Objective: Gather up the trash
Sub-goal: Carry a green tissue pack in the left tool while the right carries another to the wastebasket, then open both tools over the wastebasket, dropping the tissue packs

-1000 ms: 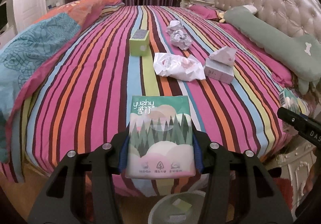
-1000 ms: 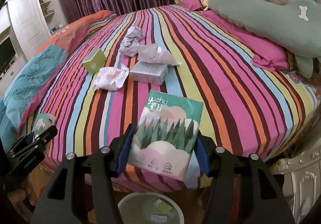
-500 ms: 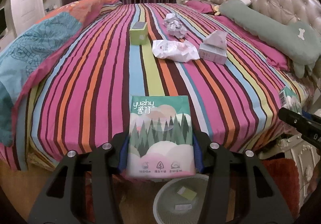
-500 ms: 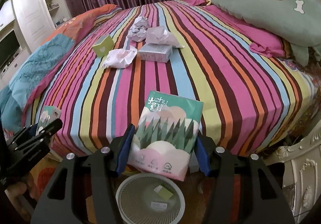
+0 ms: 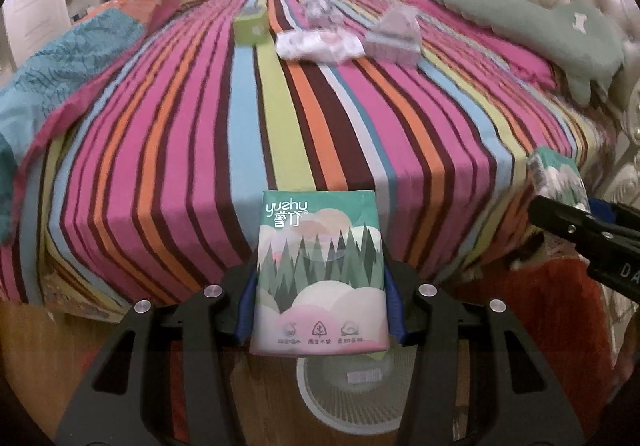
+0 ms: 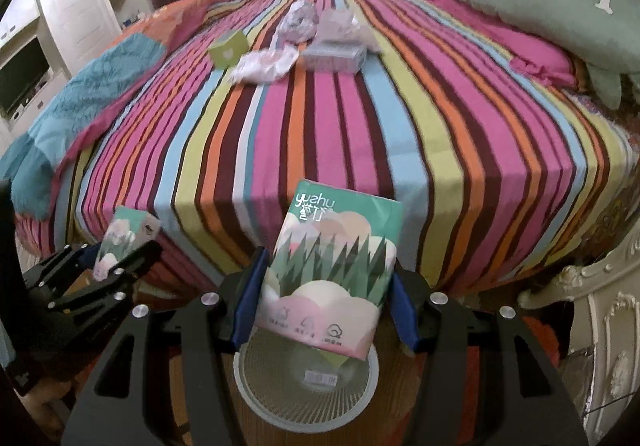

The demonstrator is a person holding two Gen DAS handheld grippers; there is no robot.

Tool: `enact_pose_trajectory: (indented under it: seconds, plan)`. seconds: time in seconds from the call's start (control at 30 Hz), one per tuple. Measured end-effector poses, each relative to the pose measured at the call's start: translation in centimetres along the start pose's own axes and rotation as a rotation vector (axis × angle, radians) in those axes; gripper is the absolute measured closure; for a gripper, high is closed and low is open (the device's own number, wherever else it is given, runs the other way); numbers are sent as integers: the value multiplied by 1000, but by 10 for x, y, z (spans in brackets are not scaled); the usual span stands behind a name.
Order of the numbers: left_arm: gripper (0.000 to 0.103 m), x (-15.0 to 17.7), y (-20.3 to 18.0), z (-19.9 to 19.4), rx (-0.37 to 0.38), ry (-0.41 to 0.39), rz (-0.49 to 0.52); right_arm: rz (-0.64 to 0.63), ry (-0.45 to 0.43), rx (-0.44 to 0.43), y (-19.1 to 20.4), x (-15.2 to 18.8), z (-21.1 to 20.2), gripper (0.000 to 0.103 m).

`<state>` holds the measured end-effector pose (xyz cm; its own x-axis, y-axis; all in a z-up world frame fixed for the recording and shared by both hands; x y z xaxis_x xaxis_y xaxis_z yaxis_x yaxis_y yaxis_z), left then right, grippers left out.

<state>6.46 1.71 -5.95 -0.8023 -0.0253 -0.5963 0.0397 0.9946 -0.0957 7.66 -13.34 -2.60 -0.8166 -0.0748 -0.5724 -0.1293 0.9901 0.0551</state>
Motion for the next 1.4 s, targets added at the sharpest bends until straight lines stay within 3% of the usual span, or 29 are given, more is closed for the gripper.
enact_pose_trajectory:
  seconds: [0.37, 0.83, 1.4]
  plan:
    - [53, 60, -11, 30, 20, 154, -20, -11, 130, -19, 9, 48, 26, 49]
    - [53, 97, -20, 77, 33, 331, -7, 43, 396, -58, 9, 88, 87, 50]
    - [53, 126, -23, 146, 42, 575, -38, 85, 643, -18, 12, 119, 164, 50]
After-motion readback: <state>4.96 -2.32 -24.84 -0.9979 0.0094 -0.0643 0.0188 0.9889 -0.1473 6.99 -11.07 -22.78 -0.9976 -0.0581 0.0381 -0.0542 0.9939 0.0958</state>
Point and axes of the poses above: each gripper's, at about its wrist camera, not at the fingertips, and z roughly the way its jaws point, y to its left, x to its underside, the point moved 2 cm from there along z, roughly the way its jaws point, and after that the axes turned 6 degrees about x, right-handed, at the moved point
